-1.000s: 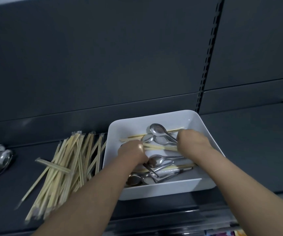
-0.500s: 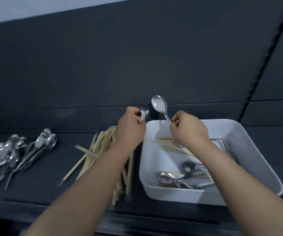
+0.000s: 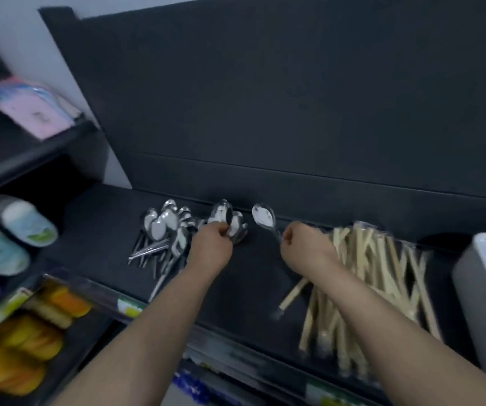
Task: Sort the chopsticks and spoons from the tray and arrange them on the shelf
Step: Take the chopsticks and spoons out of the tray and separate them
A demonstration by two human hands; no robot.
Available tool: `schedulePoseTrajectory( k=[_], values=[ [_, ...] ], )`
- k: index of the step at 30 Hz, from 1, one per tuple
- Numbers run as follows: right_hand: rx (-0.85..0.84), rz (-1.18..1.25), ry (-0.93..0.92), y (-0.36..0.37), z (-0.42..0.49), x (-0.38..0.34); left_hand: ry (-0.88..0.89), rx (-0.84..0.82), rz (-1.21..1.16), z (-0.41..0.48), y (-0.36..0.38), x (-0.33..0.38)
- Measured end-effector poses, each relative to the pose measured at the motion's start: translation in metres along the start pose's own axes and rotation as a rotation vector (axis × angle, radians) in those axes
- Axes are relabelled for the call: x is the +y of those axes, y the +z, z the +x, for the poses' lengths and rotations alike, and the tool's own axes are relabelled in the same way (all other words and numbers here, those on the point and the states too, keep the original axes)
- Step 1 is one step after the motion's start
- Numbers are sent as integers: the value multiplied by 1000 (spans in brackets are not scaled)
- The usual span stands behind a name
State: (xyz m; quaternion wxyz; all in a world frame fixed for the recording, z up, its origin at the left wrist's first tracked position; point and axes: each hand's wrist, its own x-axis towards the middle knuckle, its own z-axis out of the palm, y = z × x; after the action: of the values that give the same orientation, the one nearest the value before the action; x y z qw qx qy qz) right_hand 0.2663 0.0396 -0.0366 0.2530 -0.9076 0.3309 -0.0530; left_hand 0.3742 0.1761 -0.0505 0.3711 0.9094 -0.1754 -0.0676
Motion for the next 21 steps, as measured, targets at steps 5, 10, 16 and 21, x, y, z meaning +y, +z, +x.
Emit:
schedulePoseTrajectory(
  k=[5, 10, 16, 21],
  values=[
    [-36, 24, 62, 53, 26, -64, 6, -69, 176, 41, -41, -53],
    [-38, 13, 48, 85, 43, -95, 107, -103, 302, 64, -45, -79],
    [21, -184, -77, 74, 39, -83, 189, -16, 312, 69, -44, -70],
    [196, -377, -120, 30, 13, -39, 331, -38, 225, 60, -16, -19]
  ],
)
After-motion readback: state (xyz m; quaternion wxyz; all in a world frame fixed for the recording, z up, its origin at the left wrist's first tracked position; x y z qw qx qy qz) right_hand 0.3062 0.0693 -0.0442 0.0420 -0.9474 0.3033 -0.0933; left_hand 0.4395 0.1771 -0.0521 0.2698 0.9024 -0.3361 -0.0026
